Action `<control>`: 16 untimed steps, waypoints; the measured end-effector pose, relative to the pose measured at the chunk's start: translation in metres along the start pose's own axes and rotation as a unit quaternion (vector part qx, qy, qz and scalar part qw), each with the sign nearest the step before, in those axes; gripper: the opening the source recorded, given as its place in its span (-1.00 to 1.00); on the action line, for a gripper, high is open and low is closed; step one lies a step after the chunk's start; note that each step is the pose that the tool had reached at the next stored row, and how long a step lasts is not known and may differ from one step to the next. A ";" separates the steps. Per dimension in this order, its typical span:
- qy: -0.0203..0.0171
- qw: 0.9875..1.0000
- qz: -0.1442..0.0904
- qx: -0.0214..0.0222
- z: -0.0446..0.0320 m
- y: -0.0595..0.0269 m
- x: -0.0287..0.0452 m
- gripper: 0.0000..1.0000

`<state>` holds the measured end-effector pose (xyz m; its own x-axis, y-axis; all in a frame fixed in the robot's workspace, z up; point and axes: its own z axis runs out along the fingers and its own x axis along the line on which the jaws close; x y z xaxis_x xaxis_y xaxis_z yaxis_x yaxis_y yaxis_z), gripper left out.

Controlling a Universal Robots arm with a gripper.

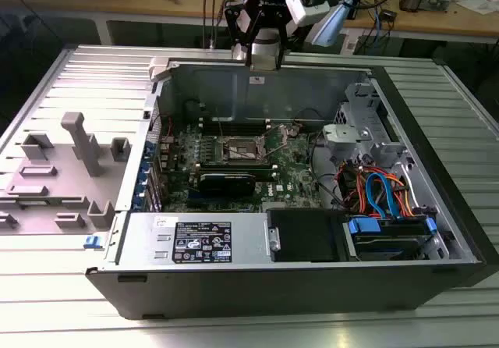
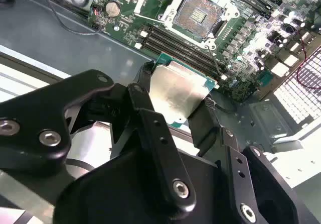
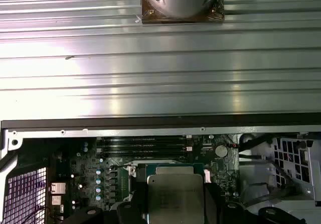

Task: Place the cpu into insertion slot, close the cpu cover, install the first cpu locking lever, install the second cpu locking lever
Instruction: 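Place the cpu into insertion slot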

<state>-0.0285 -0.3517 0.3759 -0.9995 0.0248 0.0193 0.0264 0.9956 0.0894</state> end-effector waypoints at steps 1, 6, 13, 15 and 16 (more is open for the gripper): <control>0.000 1.000 0.000 0.000 0.0000 0.0000 0.0000 0.08; 0.000 1.000 0.000 0.000 -0.0002 -0.0006 0.0000 0.08; 0.000 1.000 0.000 0.000 -0.0005 -0.0052 -0.0001 0.08; 0.000 1.000 0.000 0.000 -0.0005 -0.0055 -0.0001 0.08; 0.000 1.000 0.000 0.000 -0.0005 -0.0056 -0.0001 0.08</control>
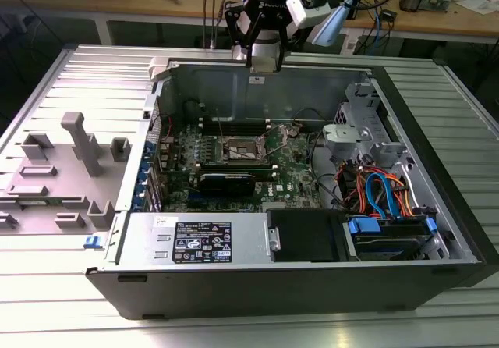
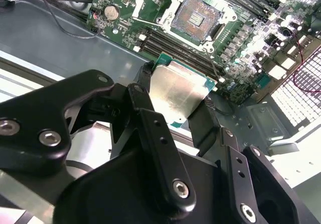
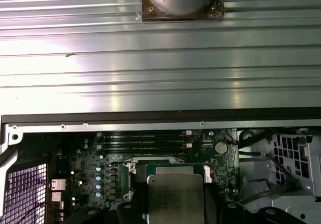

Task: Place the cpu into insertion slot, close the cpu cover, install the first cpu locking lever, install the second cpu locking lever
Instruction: 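Place the cpu into insertion slot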

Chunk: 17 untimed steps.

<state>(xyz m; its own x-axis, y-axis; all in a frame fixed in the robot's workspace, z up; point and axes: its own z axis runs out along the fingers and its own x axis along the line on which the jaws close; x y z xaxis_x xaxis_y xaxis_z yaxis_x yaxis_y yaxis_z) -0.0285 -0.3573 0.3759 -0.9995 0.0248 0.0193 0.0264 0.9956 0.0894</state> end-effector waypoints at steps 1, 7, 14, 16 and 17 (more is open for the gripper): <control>0.000 1.000 0.000 0.000 -0.0001 -0.0006 0.0000 0.08; 0.000 1.000 0.000 0.000 -0.0002 -0.0027 0.0000 0.08; -0.001 1.000 0.015 0.000 -0.0001 -0.0028 -0.0001 0.08; -0.002 1.000 0.026 0.000 0.0000 -0.0029 -0.0001 0.08; -0.003 0.999 0.032 0.000 0.0002 -0.0029 -0.0001 0.08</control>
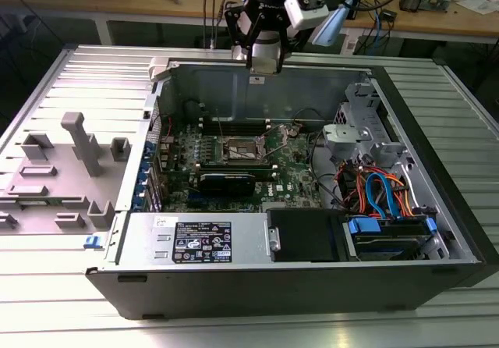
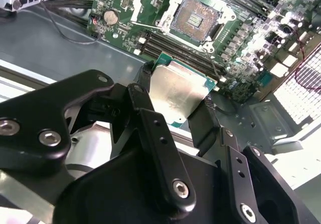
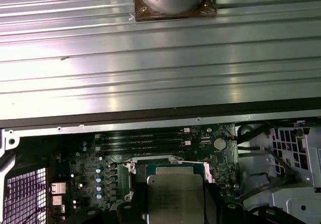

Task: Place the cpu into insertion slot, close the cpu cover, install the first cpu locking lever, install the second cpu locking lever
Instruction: 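Place the cpu into insertion slot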

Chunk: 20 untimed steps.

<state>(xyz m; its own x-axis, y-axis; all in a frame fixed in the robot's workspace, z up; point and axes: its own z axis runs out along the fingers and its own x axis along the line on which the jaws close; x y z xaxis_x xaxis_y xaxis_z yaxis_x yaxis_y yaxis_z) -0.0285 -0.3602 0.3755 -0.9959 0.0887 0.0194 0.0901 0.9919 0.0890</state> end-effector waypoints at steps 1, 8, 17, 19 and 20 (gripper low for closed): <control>0.000 1.000 0.005 0.000 0.0001 0.0000 0.0000 0.08; -0.002 1.000 0.019 0.000 0.0003 -0.0040 -0.0004 0.08; -0.004 0.999 0.046 -0.001 0.0012 -0.0042 -0.0004 0.08; -0.004 0.999 0.046 -0.001 0.0012 -0.0042 -0.0004 0.08; -0.004 0.999 0.046 -0.001 0.0012 -0.0042 -0.0004 0.08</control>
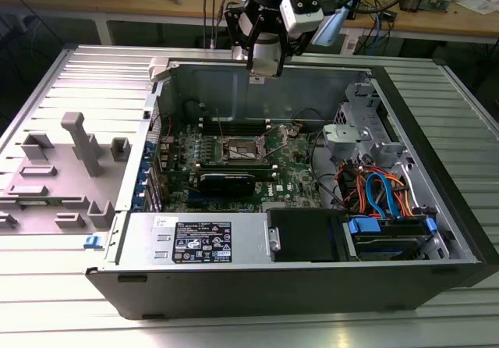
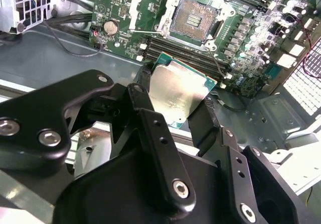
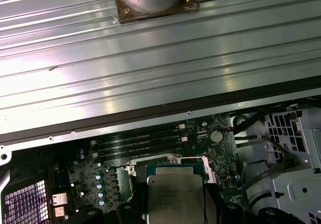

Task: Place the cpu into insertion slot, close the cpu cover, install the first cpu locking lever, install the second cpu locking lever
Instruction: 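Place the cpu into insertion slot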

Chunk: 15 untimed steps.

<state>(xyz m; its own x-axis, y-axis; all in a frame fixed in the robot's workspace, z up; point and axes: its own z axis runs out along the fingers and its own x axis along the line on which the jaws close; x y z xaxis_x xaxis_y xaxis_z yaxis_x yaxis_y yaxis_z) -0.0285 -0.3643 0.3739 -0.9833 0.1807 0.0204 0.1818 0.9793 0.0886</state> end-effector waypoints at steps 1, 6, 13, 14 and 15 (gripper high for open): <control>0.000 1.000 0.000 0.000 0.0000 0.0000 0.0000 0.08; -0.002 1.000 0.021 0.000 0.0006 -0.0004 -0.0001 0.08; -0.003 0.999 0.034 -0.001 0.0010 -0.0040 0.0008 0.08; -0.003 0.999 0.034 -0.001 0.0009 -0.0055 0.0008 0.08; -0.003 0.999 0.034 -0.001 0.0008 -0.0072 0.0006 0.08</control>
<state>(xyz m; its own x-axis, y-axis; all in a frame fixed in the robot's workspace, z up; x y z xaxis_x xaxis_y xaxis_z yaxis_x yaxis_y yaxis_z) -0.0304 -0.3711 0.3724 -0.9685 0.2482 0.0204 0.2490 0.9644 0.0887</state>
